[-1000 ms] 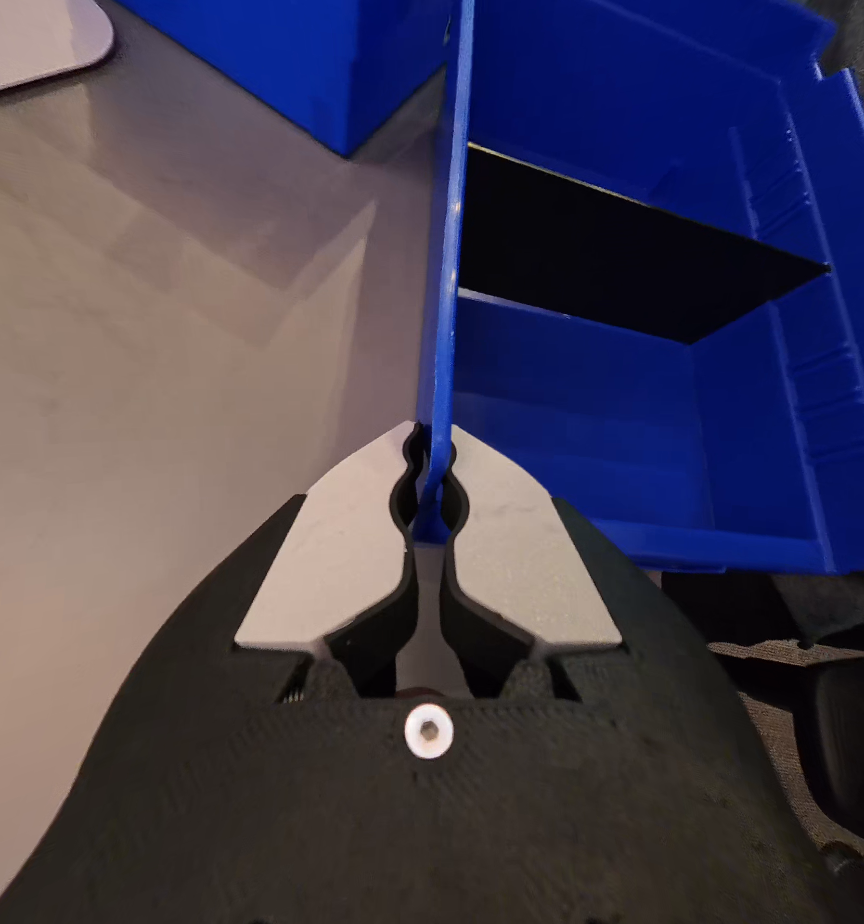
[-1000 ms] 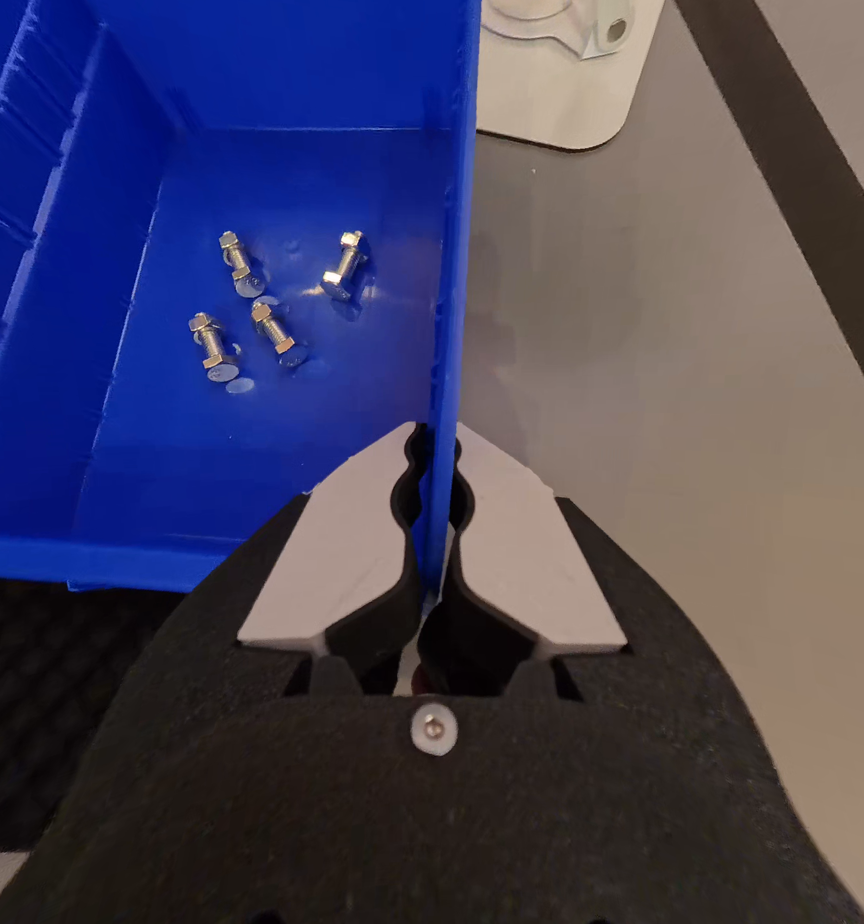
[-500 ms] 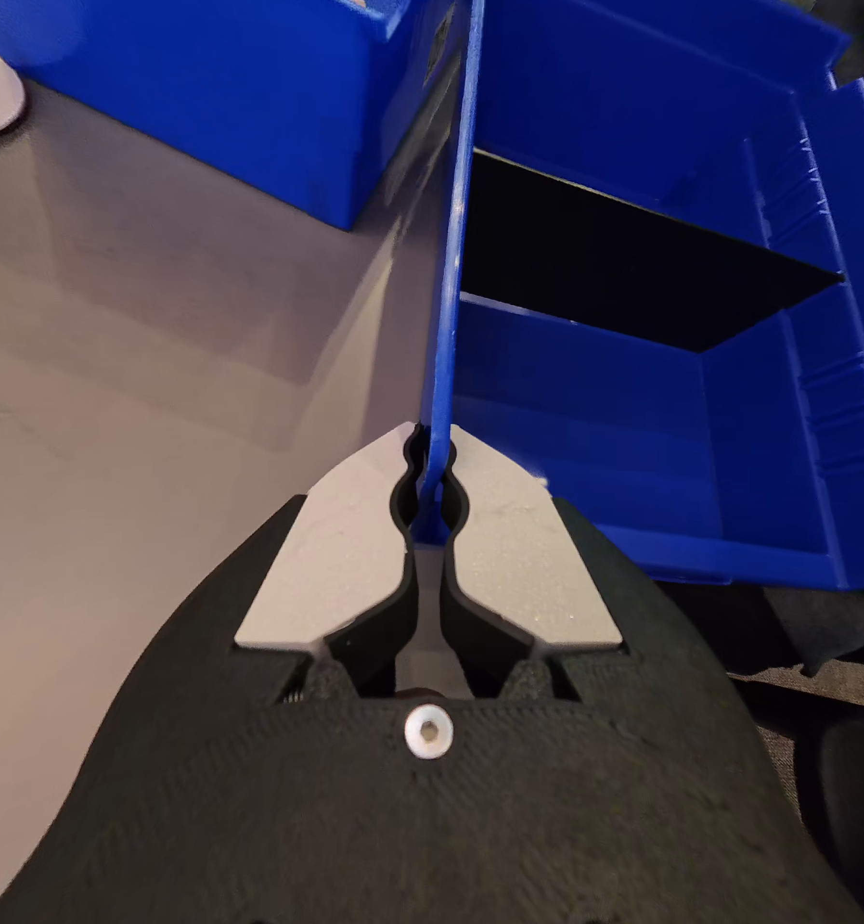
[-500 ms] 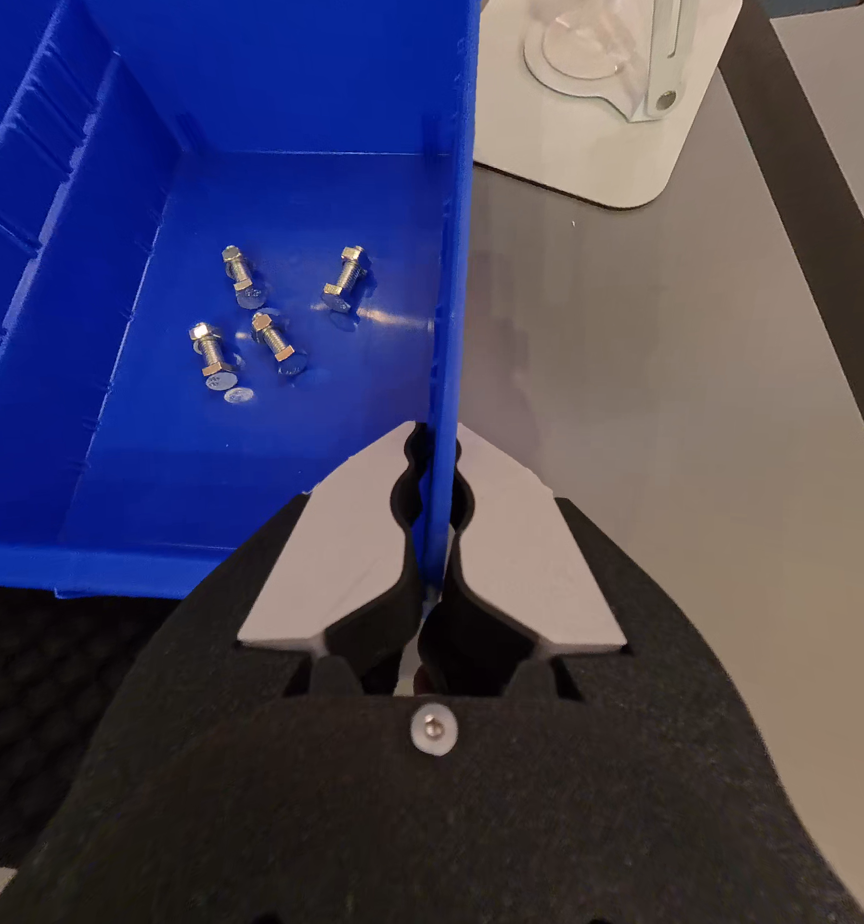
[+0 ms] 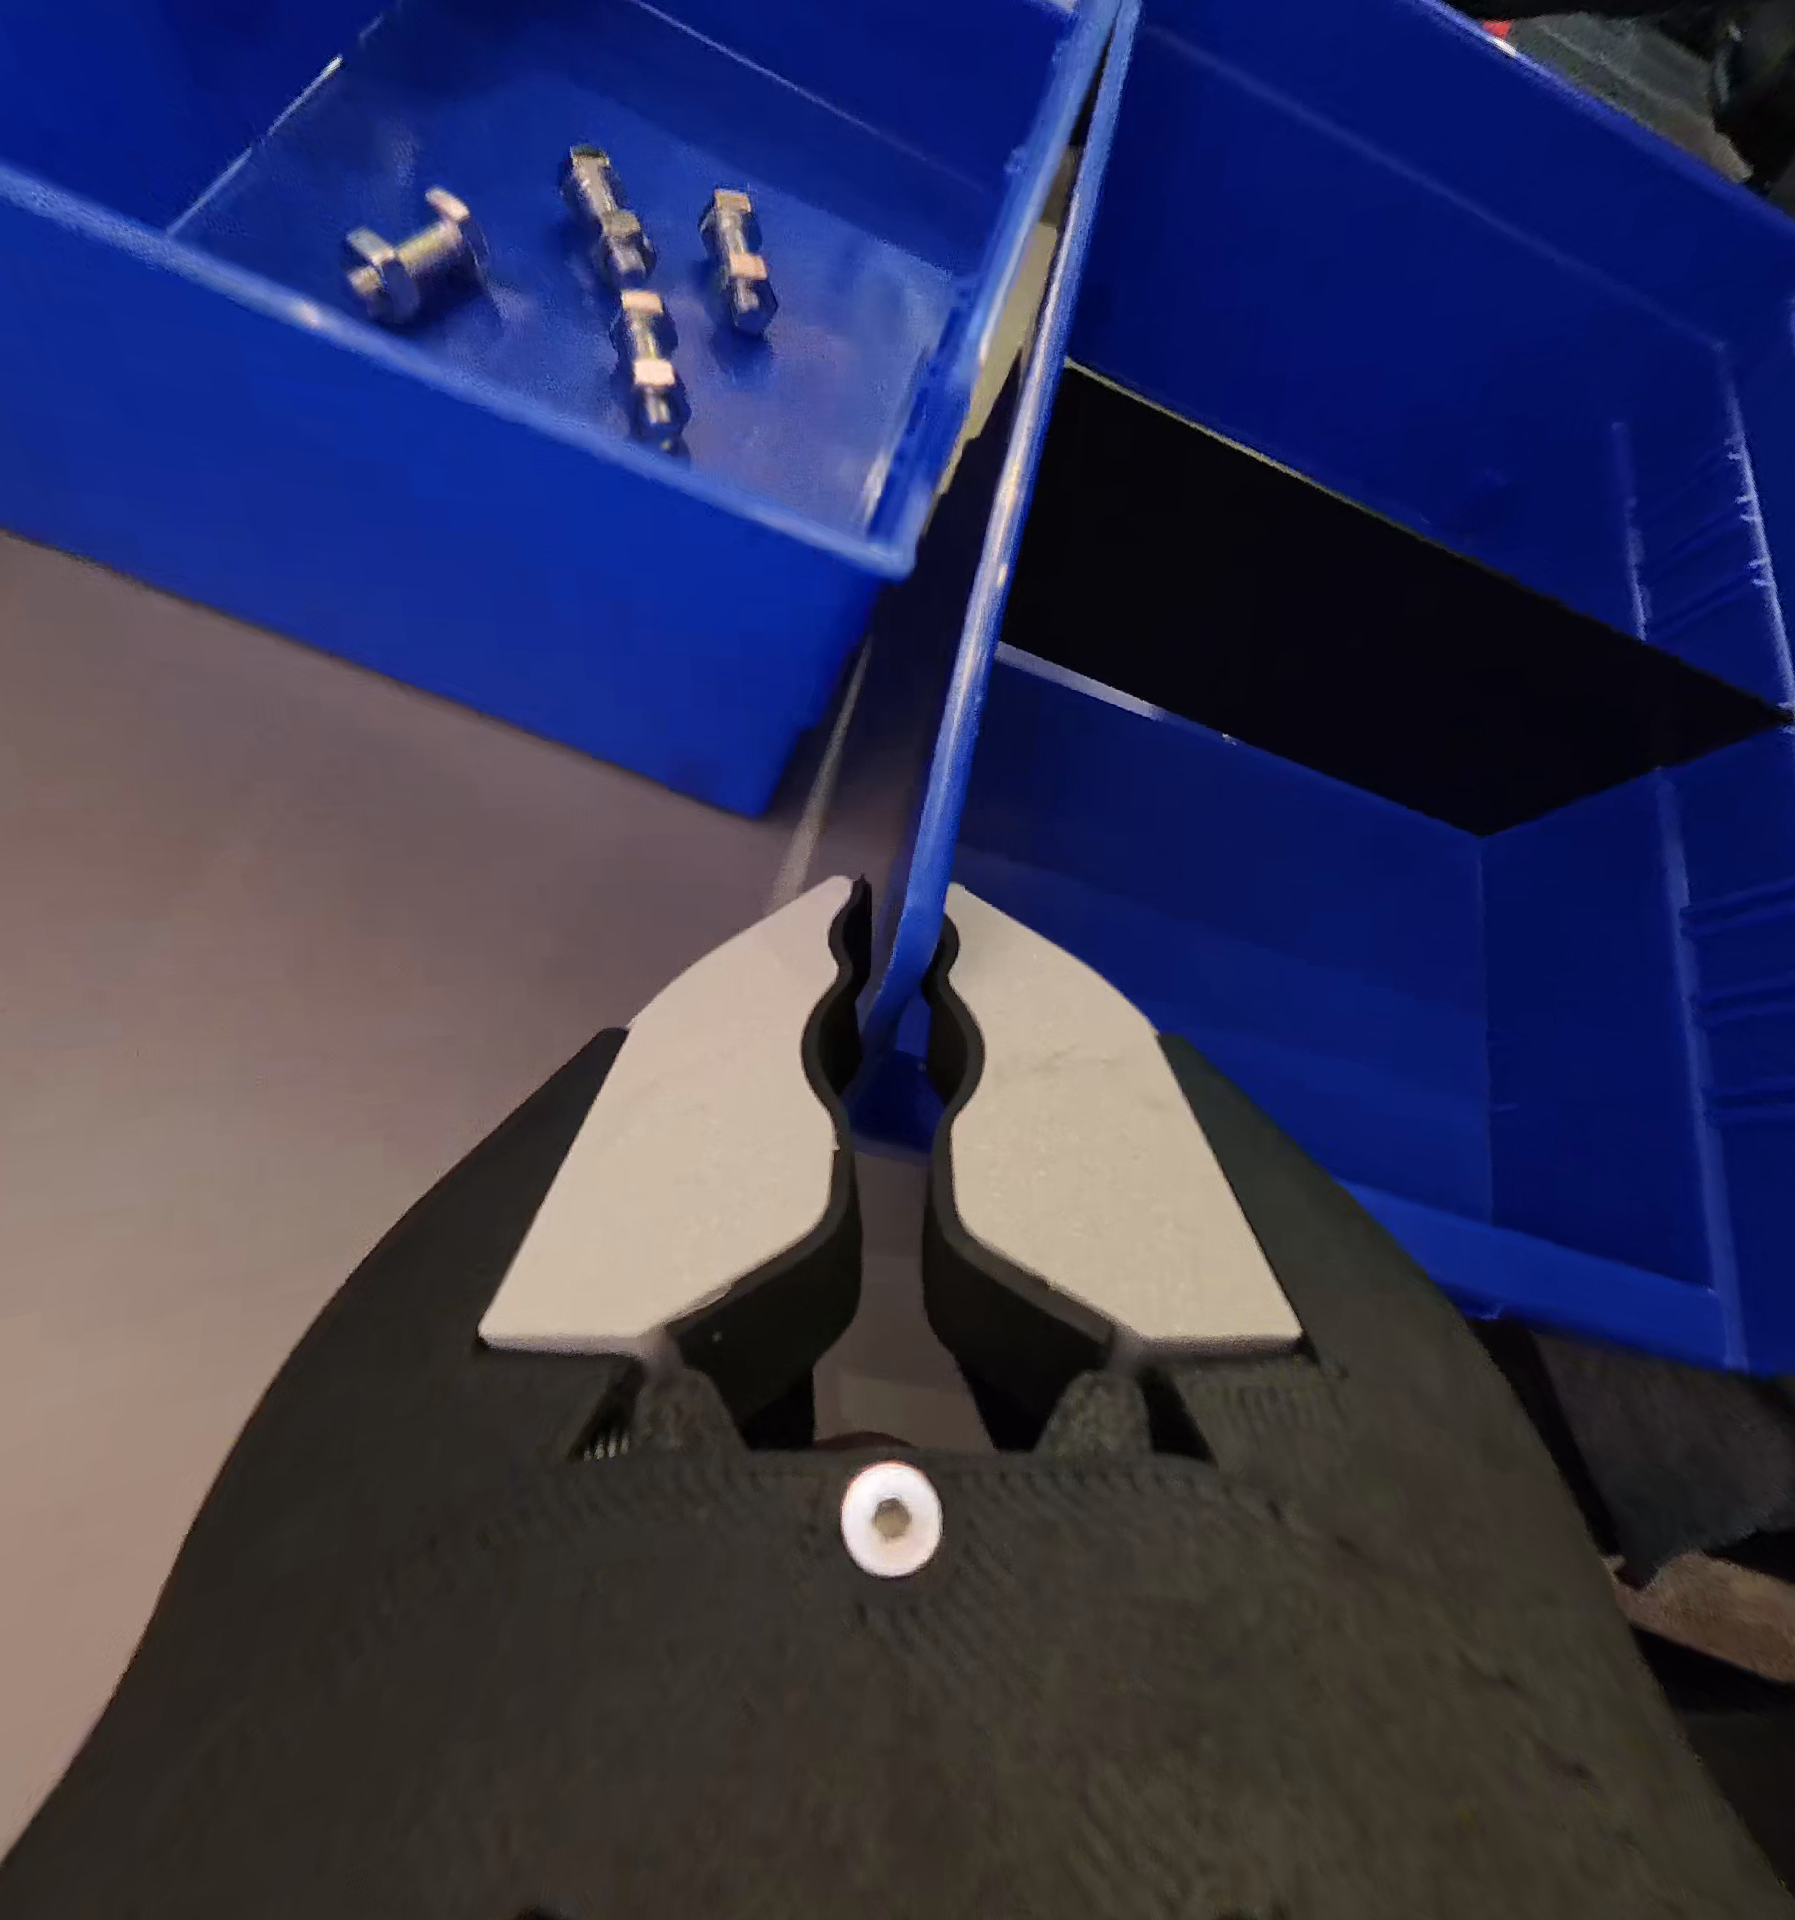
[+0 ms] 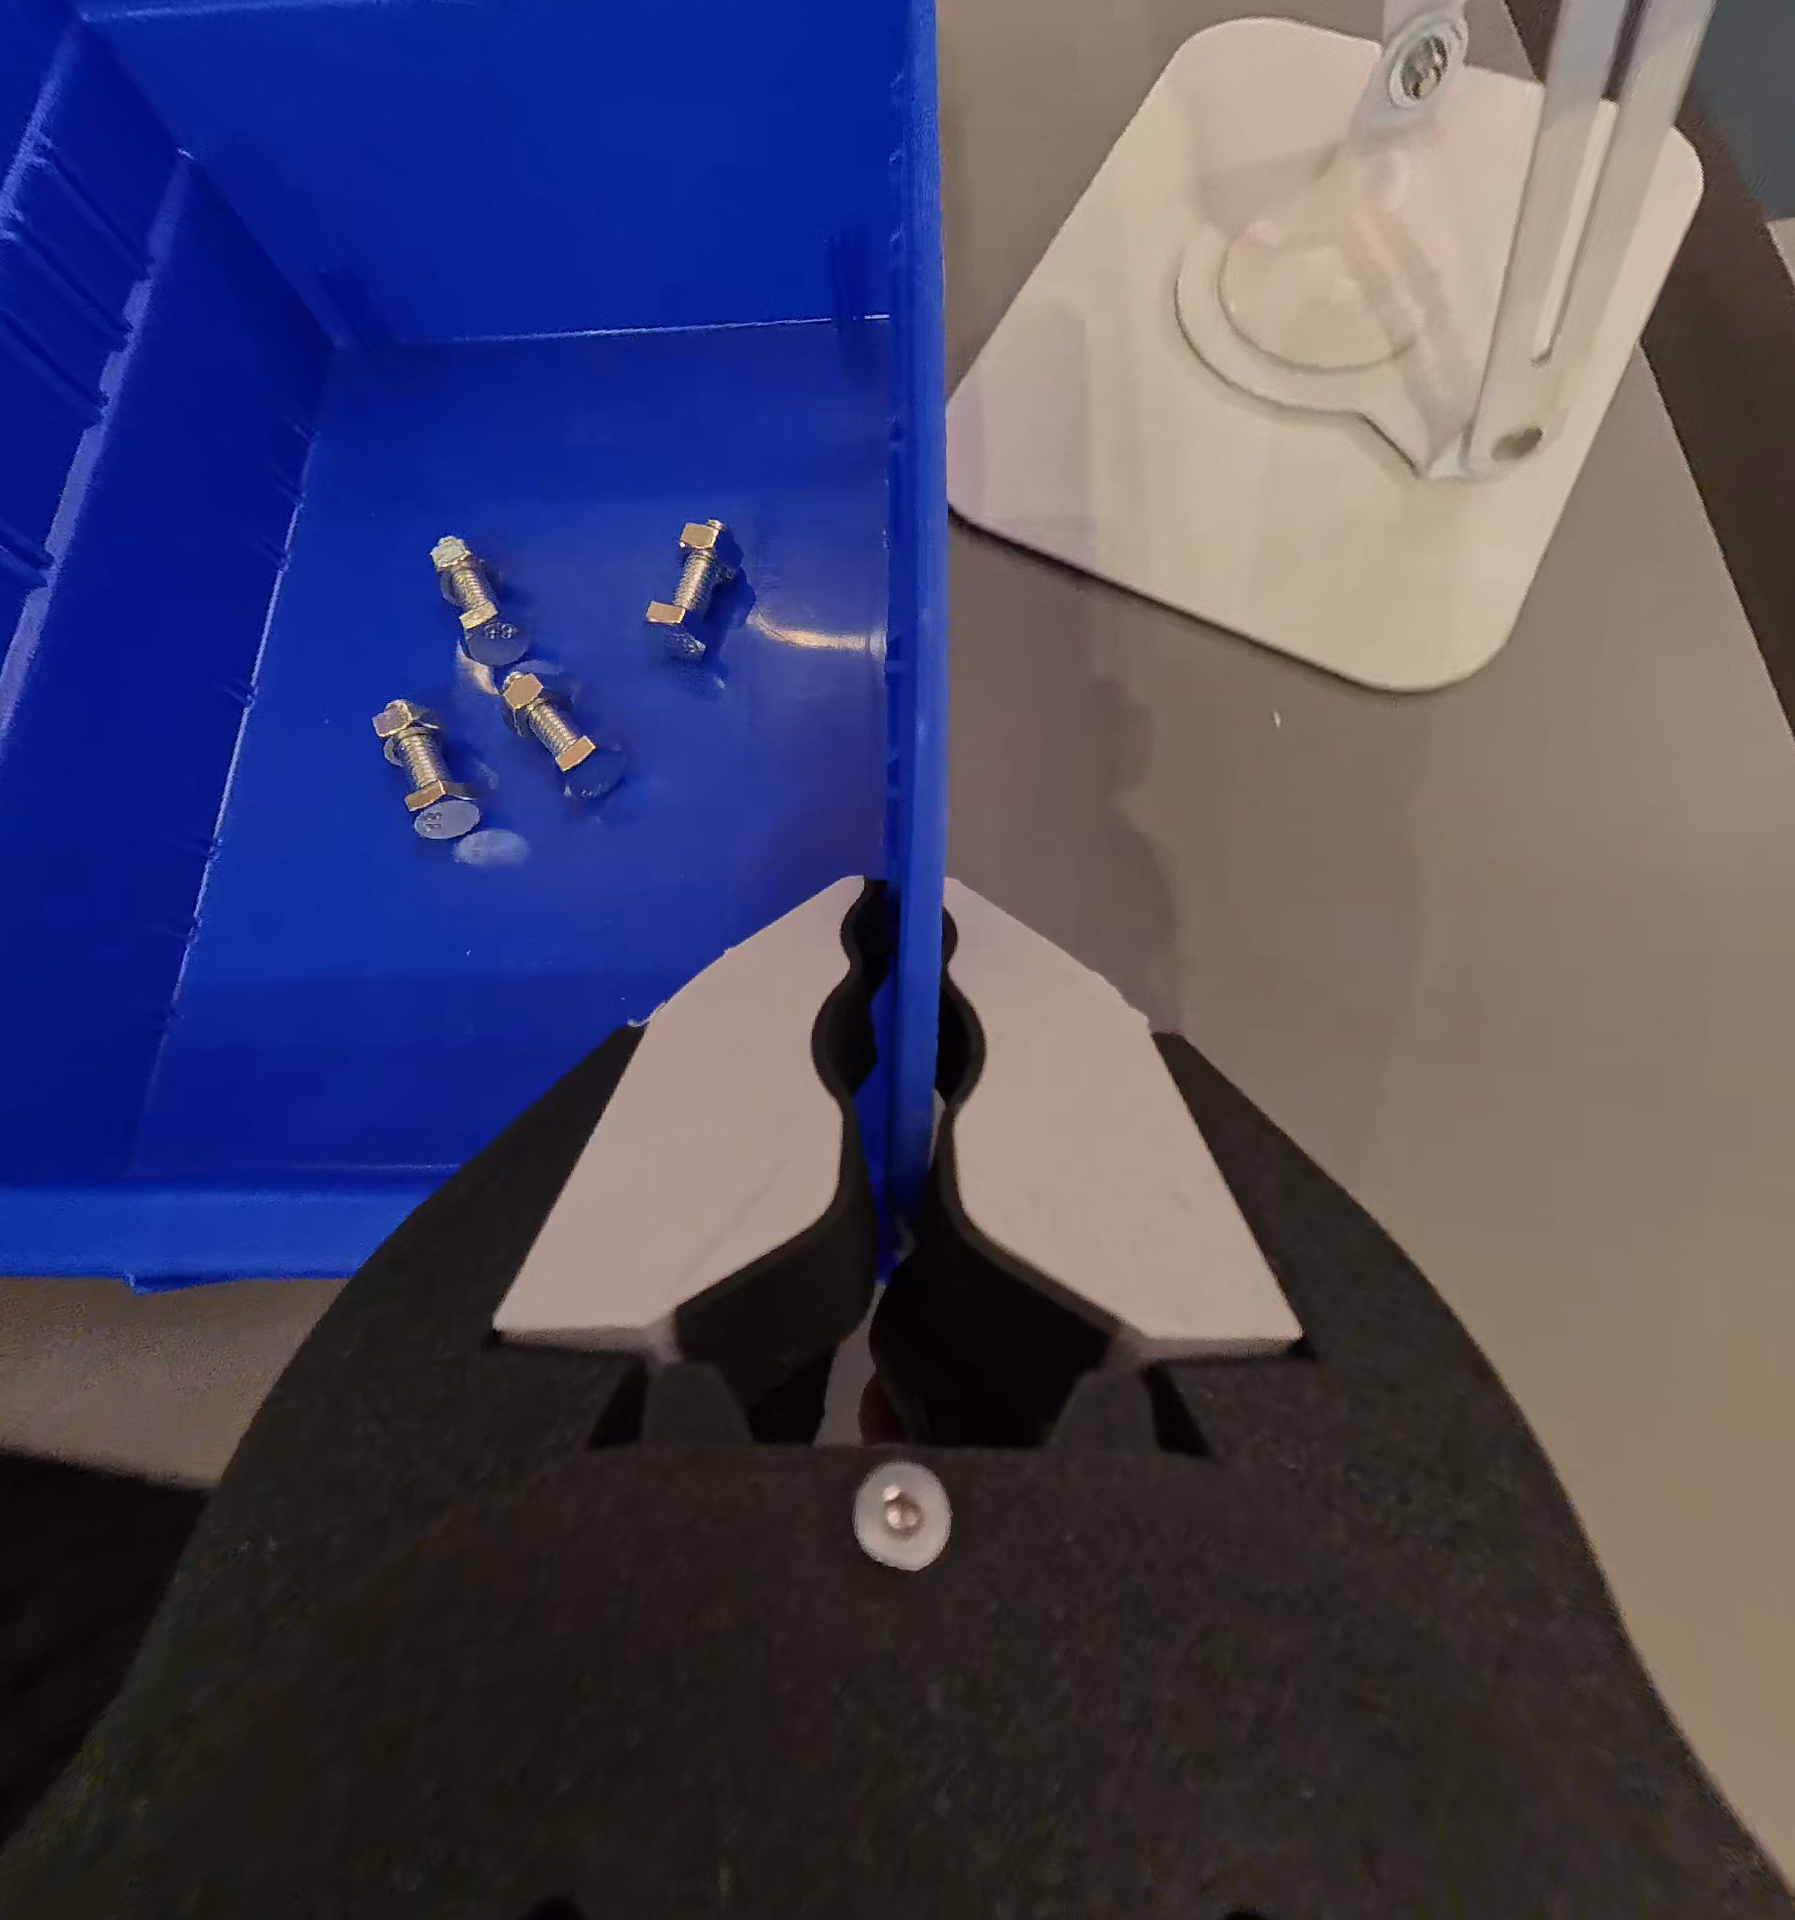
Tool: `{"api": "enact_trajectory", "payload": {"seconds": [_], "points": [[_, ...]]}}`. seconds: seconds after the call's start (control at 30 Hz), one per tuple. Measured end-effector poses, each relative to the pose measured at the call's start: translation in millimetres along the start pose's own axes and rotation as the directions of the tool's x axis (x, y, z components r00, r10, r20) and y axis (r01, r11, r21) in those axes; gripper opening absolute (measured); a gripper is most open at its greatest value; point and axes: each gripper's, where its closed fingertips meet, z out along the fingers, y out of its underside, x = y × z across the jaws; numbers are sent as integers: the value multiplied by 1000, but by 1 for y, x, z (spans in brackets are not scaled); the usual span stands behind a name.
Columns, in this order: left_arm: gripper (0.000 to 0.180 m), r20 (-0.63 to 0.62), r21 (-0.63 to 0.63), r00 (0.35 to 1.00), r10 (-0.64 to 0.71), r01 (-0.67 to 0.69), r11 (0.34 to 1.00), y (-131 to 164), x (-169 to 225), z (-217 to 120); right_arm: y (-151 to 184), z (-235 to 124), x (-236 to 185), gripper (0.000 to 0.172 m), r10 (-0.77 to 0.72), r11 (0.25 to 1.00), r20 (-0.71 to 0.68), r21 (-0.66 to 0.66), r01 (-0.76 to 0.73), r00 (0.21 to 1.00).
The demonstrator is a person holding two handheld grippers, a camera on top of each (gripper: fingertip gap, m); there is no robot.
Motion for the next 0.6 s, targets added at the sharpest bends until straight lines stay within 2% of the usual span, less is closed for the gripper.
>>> {"api": "enact_trajectory", "payload": {"seconds": [0.1,0.17,0.27,0.33,0.4,0.5,0.57,0.6], "points": [[10,19,16,999,-37,37,999,0,0,0,-18,23,0,5,3,1000,8,4,-3,1000],[16,16,3,997,-70,70,998,4,0,-3,-27,28,4,19,24,1000,-28,-5,-24,999],[49,17,33,989,-147,147,989,8,-2,-22,-38,6,6,38,110,993,-118,45,-105,987],[66,52,67,976,-213,210,976,9,-7,-40,-34,-18,-4,47,154,988,-191,31,-151,969],[77,89,109,958,-274,264,958,0,-13,-57,-33,-43,-31,52,230,973,-225,36,-228,947],[81,139,163,927,-349,326,931,-29,-26,-69,-35,-68,-90,52,297,954,-247,47,-295,922],[80,222,148,894,-390,364,919,-42,-41,-66,-37,-70,-132,52,340,940,-226,56,-336,913],[81,218,148,890,-401,376,915,-51,-44,-62,-39,-67,-153,51,363,932,-202,62,-358,910]]}}
